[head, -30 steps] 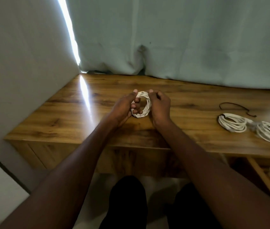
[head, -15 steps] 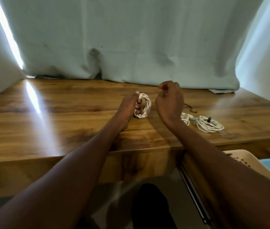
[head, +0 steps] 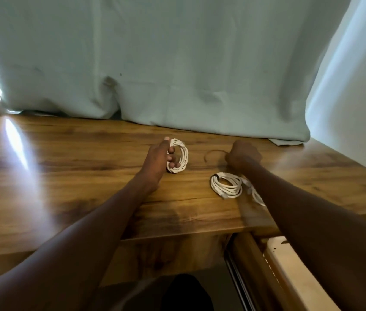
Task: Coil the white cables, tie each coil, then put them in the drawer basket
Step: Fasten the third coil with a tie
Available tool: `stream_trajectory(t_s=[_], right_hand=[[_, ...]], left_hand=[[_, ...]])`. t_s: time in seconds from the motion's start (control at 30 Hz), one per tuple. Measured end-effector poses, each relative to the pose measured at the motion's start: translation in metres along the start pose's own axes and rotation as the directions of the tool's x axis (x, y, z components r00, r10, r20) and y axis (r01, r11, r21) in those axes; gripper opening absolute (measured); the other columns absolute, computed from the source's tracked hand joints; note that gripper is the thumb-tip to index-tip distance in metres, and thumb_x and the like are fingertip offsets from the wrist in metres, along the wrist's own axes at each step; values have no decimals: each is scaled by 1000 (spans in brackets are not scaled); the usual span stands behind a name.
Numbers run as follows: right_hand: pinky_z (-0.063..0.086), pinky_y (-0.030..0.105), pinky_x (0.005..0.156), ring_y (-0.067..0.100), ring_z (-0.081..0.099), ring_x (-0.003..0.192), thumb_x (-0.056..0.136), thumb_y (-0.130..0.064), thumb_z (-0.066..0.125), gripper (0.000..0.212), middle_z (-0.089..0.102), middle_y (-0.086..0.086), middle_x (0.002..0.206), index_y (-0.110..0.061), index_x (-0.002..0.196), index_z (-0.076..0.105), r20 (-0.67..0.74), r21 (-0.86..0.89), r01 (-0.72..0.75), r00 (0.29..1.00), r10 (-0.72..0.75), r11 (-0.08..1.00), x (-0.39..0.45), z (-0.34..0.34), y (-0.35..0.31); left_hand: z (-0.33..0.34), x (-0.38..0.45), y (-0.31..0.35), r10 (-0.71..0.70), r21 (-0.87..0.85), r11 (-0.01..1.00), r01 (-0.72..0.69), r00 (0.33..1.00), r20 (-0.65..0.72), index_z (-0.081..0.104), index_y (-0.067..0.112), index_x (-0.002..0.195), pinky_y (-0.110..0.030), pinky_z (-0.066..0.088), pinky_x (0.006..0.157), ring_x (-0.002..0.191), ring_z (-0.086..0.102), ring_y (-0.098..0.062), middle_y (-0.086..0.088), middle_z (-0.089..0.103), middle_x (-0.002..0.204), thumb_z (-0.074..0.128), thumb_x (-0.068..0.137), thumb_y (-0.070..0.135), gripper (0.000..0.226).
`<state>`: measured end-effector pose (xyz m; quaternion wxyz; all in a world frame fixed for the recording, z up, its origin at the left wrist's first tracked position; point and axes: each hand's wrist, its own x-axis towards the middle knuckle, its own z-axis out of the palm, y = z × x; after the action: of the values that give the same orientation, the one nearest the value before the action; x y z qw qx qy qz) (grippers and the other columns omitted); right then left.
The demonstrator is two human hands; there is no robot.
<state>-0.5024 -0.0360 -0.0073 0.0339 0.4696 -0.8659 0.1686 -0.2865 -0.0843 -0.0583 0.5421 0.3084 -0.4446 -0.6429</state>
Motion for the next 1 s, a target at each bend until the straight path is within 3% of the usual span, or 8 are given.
stream_trajectory(t_s=[0.07, 0.17, 0.23, 0.33, 0.57, 0.73, 0.9, 1.0], right_hand=[[56, 35, 78, 30, 72, 97, 89, -20, 69, 23, 73, 11, 104, -6, 107, 71, 58, 276, -53, 998, 39, 960, 1, -2, -19], [50, 25, 54, 19, 73, 74, 86, -1, 70, 14, 76, 13, 91, -1, 99, 71, 256, 758, -244, 964, 69, 605, -8, -7, -58], [48, 26, 58, 16, 70, 70, 89, -1, 70, 14, 75, 8, 88, -6, 102, 75, 368, 865, -331, 929, -29, 378, -18, -7, -87], [48, 23, 60, 10, 67, 68, 96, -7, 68, 9, 72, 0, 82, -15, 93, 72, 453, 878, -393, 867, -208, 272, -35, 5, -129], [45, 27, 51, 18, 65, 54, 88, 1, 73, 2, 74, 14, 75, 0, 86, 73, 449, 867, -320, 834, -320, 383, -59, 62, -235], [45, 34, 56, 25, 60, 60, 70, -1, 78, 10, 74, 20, 73, 1, 80, 78, 348, 930, -289, 891, -290, 229, -57, 94, -294], [51, 25, 59, 8, 65, 61, 78, -17, 82, 9, 72, -5, 63, -17, 70, 77, 24, 908, 88, 965, -261, 409, -43, 117, -296], [44, 25, 49, 9, 55, 49, 83, -16, 80, 9, 67, -3, 60, -11, 76, 77, 152, 954, -57, 938, -313, 294, -38, 114, -292]], left_hand=[[0, -1, 3, -11, -64, 998, 8, 999, -43, 52, 10, 85, -30, 41, 53, 40, 33, -9, 1, 41, 62, 42, 112, 26, 32], [-17, 1, 10, -2, -119, 993, -8, 997, -77, 50, 13, 84, -26, 45, 47, 39, 33, -7, 3, 42, 59, 42, 112, 25, 31], [-42, 6, 24, 22, -76, 997, -30, 994, -109, 48, 14, 81, -25, 44, 46, 39, 34, -7, 4, 42, 57, 42, 112, 27, 33], [-95, 21, 52, 62, 40, 998, -55, 980, -189, 46, 15, 79, -26, 38, 47, 40, 33, -7, 4, 40, 56, 39, 112, 29, 37], [-199, 72, 86, 177, 15, 983, -186, 903, -391, 50, 15, 79, -27, 37, 48, 50, 36, -14, 4, 42, 54, 44, 108, 31, 33], [-212, 101, 79, 250, 168, 963, -212, 934, -256, 53, 18, 72, -29, 36, 50, 50, 43, -16, 5, 48, 52, 44, 106, 41, 42], [-215, 111, 83, 343, 339, 911, -236, 889, -304, 62, 25, 56, -34, 37, 58, 54, 46, -18, 2, 50, 55, 51, 96, 57, 52], [-203, 104, 83, 383, 407, 869, -280, 902, -199, 61, 21, 58, -31, 39, 59, 54, 48, -15, 4, 52, 54, 47, 107, 42, 55]])
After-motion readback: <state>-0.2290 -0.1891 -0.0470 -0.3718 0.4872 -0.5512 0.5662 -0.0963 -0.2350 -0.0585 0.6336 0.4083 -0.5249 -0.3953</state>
